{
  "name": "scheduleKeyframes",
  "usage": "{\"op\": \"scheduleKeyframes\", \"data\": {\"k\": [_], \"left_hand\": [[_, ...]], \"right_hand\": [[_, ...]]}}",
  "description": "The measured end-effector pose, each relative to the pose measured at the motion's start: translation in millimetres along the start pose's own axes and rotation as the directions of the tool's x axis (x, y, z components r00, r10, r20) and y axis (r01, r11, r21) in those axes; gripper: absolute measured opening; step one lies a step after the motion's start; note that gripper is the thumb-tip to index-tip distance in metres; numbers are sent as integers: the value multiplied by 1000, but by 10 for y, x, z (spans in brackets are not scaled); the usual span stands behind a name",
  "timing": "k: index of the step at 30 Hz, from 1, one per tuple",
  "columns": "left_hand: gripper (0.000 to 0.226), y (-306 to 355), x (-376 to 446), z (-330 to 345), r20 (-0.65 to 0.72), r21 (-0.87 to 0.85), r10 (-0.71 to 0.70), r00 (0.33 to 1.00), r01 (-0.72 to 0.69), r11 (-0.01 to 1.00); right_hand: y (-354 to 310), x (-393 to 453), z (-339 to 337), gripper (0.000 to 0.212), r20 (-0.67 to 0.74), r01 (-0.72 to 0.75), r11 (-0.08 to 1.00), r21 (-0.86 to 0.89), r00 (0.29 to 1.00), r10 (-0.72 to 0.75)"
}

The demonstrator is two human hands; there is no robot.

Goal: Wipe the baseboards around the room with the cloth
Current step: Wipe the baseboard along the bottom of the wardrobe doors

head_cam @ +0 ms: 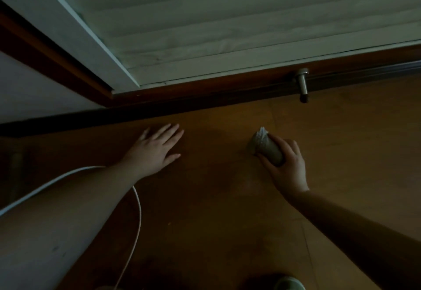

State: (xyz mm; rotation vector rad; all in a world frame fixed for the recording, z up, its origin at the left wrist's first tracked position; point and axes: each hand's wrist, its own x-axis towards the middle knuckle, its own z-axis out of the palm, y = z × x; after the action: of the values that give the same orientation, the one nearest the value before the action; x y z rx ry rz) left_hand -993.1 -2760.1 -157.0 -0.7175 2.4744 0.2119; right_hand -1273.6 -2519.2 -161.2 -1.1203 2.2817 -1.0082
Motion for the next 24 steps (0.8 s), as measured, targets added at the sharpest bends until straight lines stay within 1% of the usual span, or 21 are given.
{"op": "scheduleKeyframes", "data": {"k": [5, 11, 15, 19, 21, 24], "left_hand": [[72, -51, -384, 97, -1, -24, -51, 999, 51, 998], [76, -72, -903, 3, 37, -23, -125, 991, 126, 992], [75, -7, -1219, -94, 80, -24, -210, 974, 212, 977], [70, 94, -1531, -210, 166, -27, -309, 936, 318, 948], [70, 160, -1698, -284, 191, -26, -331, 924, 342, 939], [69, 319, -1911, -472, 216, -40, -319, 923, 335, 941]], "right_hand": [[-305, -292, 35, 62, 32, 4, 1000, -11, 999, -4], [-620, -554, -175, 63, 46, -25, 998, -55, 999, 27], [-844, -648, -334, 63, 19, -70, 994, -78, 997, 72], [-1104, -811, -507, 62, 6, -123, 990, -72, 992, 124], [-1245, -908, -610, 62, 21, -135, 988, -72, 990, 137], [-1465, -1020, -817, 62, 20, -160, 985, -70, 987, 162]]}}
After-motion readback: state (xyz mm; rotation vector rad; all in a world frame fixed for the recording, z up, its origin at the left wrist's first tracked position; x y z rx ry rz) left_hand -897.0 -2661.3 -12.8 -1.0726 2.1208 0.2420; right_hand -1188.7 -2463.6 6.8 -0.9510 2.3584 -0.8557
